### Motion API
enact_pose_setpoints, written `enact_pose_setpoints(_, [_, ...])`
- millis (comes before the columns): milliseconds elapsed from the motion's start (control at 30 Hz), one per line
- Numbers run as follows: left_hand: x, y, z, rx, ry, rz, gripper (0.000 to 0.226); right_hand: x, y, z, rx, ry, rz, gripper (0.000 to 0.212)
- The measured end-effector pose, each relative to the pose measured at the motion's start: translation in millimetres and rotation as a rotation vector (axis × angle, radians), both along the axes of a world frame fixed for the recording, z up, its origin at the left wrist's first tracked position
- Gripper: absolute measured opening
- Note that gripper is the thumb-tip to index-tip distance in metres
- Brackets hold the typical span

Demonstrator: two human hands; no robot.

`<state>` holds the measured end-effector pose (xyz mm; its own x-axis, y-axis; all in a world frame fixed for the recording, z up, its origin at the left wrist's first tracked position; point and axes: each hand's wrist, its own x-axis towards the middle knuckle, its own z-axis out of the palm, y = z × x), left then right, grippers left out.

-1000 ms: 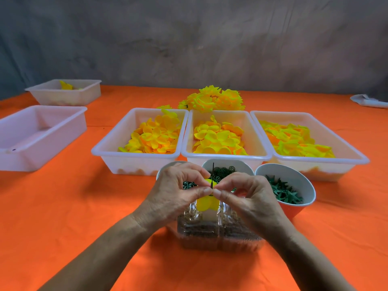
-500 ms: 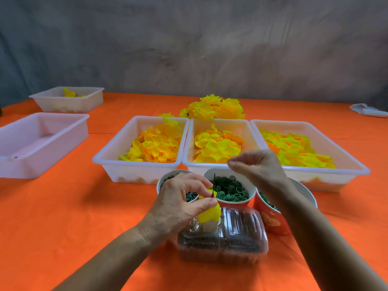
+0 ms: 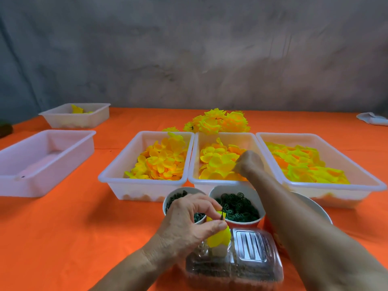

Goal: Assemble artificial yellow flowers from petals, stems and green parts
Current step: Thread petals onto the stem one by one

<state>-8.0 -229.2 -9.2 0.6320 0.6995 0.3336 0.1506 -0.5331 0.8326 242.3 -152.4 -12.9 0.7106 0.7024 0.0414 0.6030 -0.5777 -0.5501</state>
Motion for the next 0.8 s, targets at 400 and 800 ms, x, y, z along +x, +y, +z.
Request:
enact_pose_setpoints(400, [-2.6,-1.6,3.1,-0.004,0.002,-0.016,0.011,13.1,-29.9,14.8,0.495,0.541,0.041,0.018])
enact_pose_setpoints(800, [-10.3,9.4,32.3,-0.089,-0.043,-0.054,0.023,-45.2,-106.0,50.1,0.588,0.856,0.313,0.014])
